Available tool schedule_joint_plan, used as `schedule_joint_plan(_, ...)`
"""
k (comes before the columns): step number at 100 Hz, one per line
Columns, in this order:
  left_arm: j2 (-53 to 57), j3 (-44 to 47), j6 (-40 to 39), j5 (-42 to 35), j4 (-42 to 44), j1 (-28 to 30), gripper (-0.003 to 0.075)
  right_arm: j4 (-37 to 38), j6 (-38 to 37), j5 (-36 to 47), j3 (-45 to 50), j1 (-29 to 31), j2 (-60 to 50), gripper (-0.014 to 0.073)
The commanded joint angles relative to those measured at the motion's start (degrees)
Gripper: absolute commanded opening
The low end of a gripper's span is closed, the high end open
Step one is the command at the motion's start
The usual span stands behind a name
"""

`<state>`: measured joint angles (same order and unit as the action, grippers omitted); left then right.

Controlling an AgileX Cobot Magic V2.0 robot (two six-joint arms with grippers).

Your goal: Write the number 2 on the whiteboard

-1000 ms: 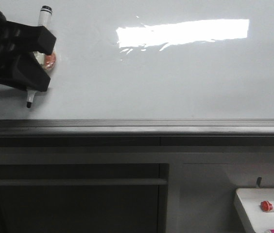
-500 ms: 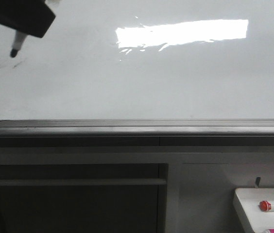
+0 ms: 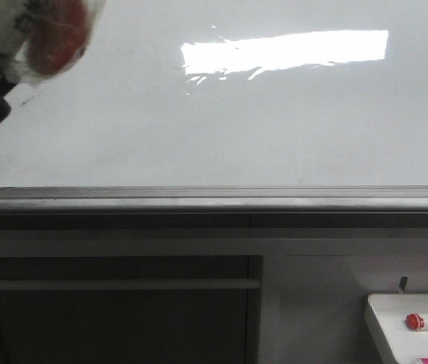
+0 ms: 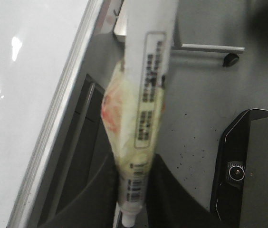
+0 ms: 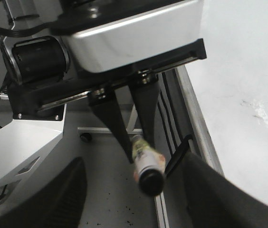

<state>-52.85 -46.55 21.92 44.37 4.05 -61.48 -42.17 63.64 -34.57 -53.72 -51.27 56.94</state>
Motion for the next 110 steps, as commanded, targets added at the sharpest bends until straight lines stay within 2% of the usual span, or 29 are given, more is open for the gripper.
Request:
schedule_joint_plan(1,0.8,-2.0,2.3,-2.9,-0.1,-2.0,-0.002,-1.9,0.7,4.6,-2.1,-1.1,1.4,0.04)
schedule_joint_plan(26,0.8,-2.0,3.6,-2.9,0.0,-4.3,-0.002,-5.7,0.7,2.6,-2.1,-2.0,3.9,0.04)
schedule_joint_plan(68,0.8,-2.1,3.6,-4.6,-0.5,-4.3,-0.002,-5.8,0.8,1.4,-2.1,-2.3,8.1,0.0394)
schedule_joint_plan(97,0.8,-2.1,3.6,-4.8,-0.5,-4.3,-0.002,-5.8,0.8,1.5,-2.1,-2.3,8.8,0.0226)
schedule_joint_plan(110,0.8,-2.1,3.6,-4.8,-0.5,-4.3,-0.002,-5.8,0.8,1.6,-2.1,-2.3,8.8,0.0197)
